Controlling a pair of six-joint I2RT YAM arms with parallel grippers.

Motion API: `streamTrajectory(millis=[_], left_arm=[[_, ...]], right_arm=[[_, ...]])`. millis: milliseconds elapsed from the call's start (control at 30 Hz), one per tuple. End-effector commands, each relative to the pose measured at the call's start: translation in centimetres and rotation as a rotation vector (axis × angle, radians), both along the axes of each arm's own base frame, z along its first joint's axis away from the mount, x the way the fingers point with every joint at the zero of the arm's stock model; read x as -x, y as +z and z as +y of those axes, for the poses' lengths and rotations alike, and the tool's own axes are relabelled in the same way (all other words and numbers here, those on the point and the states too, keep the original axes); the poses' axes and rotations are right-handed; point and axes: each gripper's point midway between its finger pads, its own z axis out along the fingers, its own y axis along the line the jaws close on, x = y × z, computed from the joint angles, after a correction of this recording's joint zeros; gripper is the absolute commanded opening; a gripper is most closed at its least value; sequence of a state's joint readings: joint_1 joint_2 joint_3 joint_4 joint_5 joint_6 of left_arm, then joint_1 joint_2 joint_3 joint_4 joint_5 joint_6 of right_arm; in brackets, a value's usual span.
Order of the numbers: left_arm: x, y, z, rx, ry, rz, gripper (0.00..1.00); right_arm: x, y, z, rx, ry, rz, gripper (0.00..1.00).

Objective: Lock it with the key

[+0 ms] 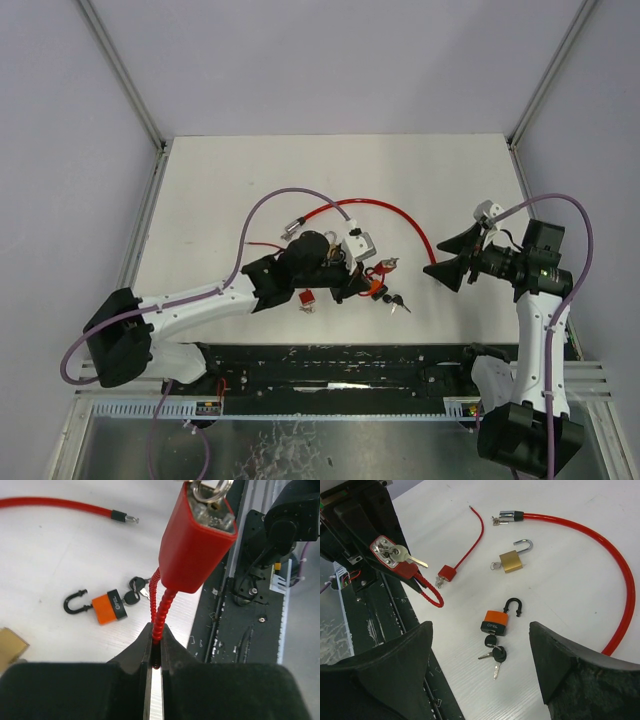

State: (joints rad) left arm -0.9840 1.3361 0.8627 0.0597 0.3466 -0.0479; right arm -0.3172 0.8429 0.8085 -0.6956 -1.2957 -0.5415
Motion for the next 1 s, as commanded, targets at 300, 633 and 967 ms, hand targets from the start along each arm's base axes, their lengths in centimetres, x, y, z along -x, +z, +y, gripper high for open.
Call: streamTrajectory(millis=[300,633,967], left_arm=[[-2.8,-1.1,-0.6,-0.19,-0.085,-0.34,0.0],[-7.2,-0.6,-0.4,-0.372,-0.166,-0.518,0.0],[-11.9,1.1,-0.7,-0.409,-0.278,-0.725,0.0]], right_arm=[[3.2,0.5,2.4,0.042,0.225,-0.352,0.85],[1.4,-0.6,2.9,0.264,0.425,-0.486,0.89],[-1.0,0.7,2.4,0.305,0.469,-0.53,0.9]])
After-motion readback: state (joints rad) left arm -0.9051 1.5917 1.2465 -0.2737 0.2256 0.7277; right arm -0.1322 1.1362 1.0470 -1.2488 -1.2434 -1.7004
